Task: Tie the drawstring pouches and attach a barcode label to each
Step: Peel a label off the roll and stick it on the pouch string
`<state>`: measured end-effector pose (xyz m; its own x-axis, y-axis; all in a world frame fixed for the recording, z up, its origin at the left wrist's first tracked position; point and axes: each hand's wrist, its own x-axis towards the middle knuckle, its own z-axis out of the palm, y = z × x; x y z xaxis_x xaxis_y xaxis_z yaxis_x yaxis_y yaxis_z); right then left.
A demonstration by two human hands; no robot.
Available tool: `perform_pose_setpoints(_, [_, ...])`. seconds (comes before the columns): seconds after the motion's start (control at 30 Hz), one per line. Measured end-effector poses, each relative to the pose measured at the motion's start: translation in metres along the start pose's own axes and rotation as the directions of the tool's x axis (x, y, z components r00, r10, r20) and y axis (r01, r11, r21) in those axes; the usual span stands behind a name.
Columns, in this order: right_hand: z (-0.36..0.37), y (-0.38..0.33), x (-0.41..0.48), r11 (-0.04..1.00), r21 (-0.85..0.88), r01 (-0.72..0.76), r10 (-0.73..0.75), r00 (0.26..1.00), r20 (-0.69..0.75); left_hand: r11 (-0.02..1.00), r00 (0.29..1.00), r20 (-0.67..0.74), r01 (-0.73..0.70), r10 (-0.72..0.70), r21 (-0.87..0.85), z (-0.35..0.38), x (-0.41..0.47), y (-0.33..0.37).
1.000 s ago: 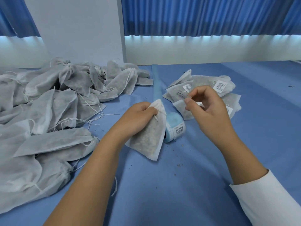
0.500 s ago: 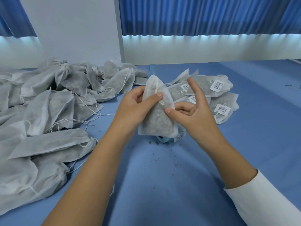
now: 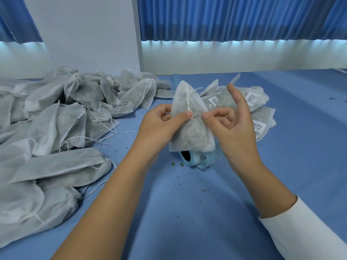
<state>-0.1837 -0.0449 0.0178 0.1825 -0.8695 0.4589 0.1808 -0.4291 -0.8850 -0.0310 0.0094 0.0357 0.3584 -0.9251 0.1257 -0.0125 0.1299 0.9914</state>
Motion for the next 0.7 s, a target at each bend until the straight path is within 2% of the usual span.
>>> perform_pose_setpoints(0.1, [-0.005, -0.004, 0.004, 0.997, -0.070, 0.040, -0.046, 0.995, -0.086, 1.000, 1.000, -0.027, 0.008, -0.007, 0.026, -0.003, 0.001, 0.000])
perform_pose_setpoints(0.17, [-0.008, -0.009, 0.005, 0.995, -0.069, 0.077, -0.083, 0.992, -0.092, 0.998, 1.000, -0.026, 0.016, -0.015, 0.052, -0.004, 0.002, 0.000])
perform_pose_setpoints(0.37, [-0.009, -0.020, 0.003, 0.997, 0.030, 0.075, -0.078, 0.990, 0.116, 0.987, 0.999, 0.020, 0.024, -0.027, 0.156, -0.005, 0.003, -0.001])
perform_pose_setpoints(0.47, [-0.009, -0.020, 0.003, 0.998, 0.017, 0.062, -0.064, 0.982, 0.179, 0.987, 0.996, 0.072, 0.035, -0.047, 0.157, -0.004, 0.002, 0.000])
perform_pose_setpoints(0.7, [-0.009, -0.017, 0.005, 1.000, -0.021, -0.007, 0.011, 0.980, 0.201, 0.994, 0.977, 0.208, 0.032, -0.054, 0.109, -0.006, -0.001, 0.001])
